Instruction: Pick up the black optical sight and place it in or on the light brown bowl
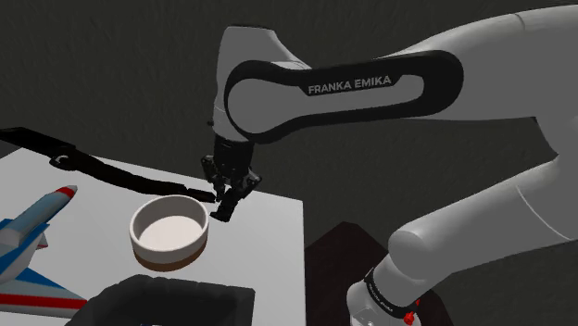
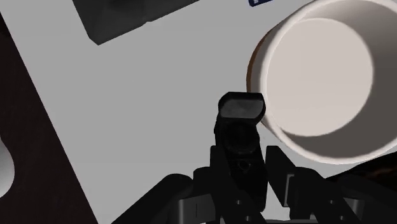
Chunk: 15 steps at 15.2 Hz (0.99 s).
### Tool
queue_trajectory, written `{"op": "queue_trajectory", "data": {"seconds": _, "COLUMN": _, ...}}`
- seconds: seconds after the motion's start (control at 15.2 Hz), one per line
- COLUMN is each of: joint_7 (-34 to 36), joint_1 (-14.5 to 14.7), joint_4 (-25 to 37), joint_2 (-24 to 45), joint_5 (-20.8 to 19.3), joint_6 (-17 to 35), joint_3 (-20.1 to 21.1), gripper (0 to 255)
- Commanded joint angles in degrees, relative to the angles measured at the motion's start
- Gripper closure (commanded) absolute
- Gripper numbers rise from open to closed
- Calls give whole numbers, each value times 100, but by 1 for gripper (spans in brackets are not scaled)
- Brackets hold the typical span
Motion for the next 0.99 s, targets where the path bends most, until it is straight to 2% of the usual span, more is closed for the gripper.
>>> {"op": "queue_trajectory", "data": {"seconds": 0.0, "joint_7": 434, "joint_1": -227, "joint_4": 481, "joint_2": 622, "joint_5": -426, "joint_6": 94, "joint_3": 379, "gripper": 255}}
{"op": "queue_trajectory", "data": {"seconds": 0.13, "joint_7": 969, "joint_1": -382, "joint_4": 960, "joint_2": 1330, "joint_5": -1020, "joint_6": 148, "joint_3": 745, "gripper": 255}}
{"op": "queue_trajectory", "data": {"seconds": 0.26, "joint_7": 1602, "joint_1": -351, "joint_4": 1477, "joint_2": 2155, "joint_5": -1787, "joint_6": 126, "joint_3": 988, "gripper": 255}}
{"op": "queue_trajectory", "data": {"seconds": 0.33, "joint_7": 1912, "joint_1": -223, "joint_4": 1756, "joint_2": 2573, "joint_5": -2182, "joint_6": 71, "joint_3": 1012, "gripper": 255}}
{"op": "queue_trajectory", "data": {"seconds": 0.46, "joint_7": 2454, "joint_1": 246, "joint_4": 2412, "joint_2": 3385, "joint_5": -2908, "joint_6": -132, "joint_3": 874, "gripper": 255}}
{"op": "queue_trajectory", "data": {"seconds": 0.92, "joint_7": 2546, "joint_1": 436, "joint_4": 2089, "joint_2": 3593, "joint_5": -3098, "joint_6": 342, "joint_3": 652, "gripper": 255}}
